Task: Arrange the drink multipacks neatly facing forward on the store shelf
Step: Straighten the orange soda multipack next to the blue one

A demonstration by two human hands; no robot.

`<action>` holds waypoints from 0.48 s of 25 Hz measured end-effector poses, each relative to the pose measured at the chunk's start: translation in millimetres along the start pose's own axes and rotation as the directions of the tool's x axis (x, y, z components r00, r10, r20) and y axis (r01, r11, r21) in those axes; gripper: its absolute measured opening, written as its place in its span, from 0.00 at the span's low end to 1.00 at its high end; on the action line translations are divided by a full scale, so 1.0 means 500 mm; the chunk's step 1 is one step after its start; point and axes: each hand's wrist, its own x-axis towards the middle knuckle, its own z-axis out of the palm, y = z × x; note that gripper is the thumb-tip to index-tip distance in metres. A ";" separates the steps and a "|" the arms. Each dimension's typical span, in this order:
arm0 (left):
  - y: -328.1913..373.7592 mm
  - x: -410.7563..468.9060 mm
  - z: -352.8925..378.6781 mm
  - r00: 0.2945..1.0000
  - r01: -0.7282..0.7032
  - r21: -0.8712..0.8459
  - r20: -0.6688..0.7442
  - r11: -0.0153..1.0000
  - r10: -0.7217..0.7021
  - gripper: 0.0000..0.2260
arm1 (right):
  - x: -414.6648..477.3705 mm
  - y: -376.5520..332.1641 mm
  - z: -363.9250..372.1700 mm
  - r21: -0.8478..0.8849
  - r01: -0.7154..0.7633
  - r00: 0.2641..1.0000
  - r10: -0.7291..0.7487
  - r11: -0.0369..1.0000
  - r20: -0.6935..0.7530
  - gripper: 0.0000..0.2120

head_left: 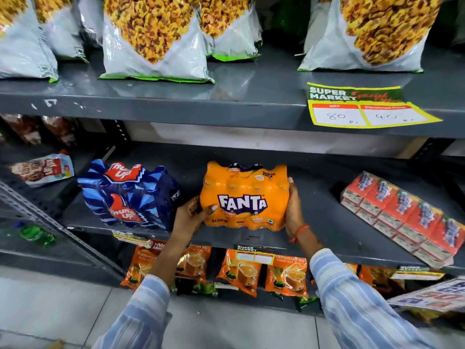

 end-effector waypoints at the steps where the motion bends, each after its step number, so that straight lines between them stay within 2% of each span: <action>1: -0.002 -0.008 -0.007 1.000 -0.016 0.006 0.001 1.000 0.016 0.18 | 0.014 0.016 0.004 0.023 0.024 0.999 -0.025 0.999 0.030 0.27; 3: -0.009 -0.023 -0.021 0.999 -0.036 0.015 0.009 0.999 0.036 0.17 | 0.028 0.045 0.017 0.009 0.043 0.998 -0.043 0.999 0.036 0.28; 5: -0.013 -0.032 -0.031 0.999 -0.049 0.024 0.020 0.999 0.048 0.16 | 0.038 0.057 0.035 0.121 -0.028 0.997 0.018 0.992 0.077 0.29; 7: -0.014 -0.036 -0.039 0.997 -0.067 0.032 0.029 0.997 0.066 0.15 | 0.049 0.092 0.031 0.150 -0.075 0.995 0.063 0.986 0.083 0.28; 9: -0.016 -0.037 -0.045 0.995 -0.092 0.051 0.036 0.994 0.090 0.15 | 0.052 0.137 0.003 0.058 -0.180 0.983 0.178 0.982 0.032 0.25; 10: -0.018 -0.038 -0.049 0.994 -0.099 0.050 0.044 0.994 0.096 0.16 | 0.047 0.164 -0.009 -0.010 -0.282 0.958 0.281 0.959 -0.049 0.24; 11: -0.020 -0.039 -0.052 0.993 -0.104 0.043 0.053 0.994 0.102 0.16 | 0.046 0.186 -0.016 -0.013 -0.370 0.926 0.367 0.929 -0.087 0.24; 12: -0.021 -0.039 -0.054 0.993 -0.106 0.048 0.061 0.993 0.103 0.17 | 0.039 0.180 -0.011 0.016 -0.370 0.927 0.370 0.929 -0.059 0.25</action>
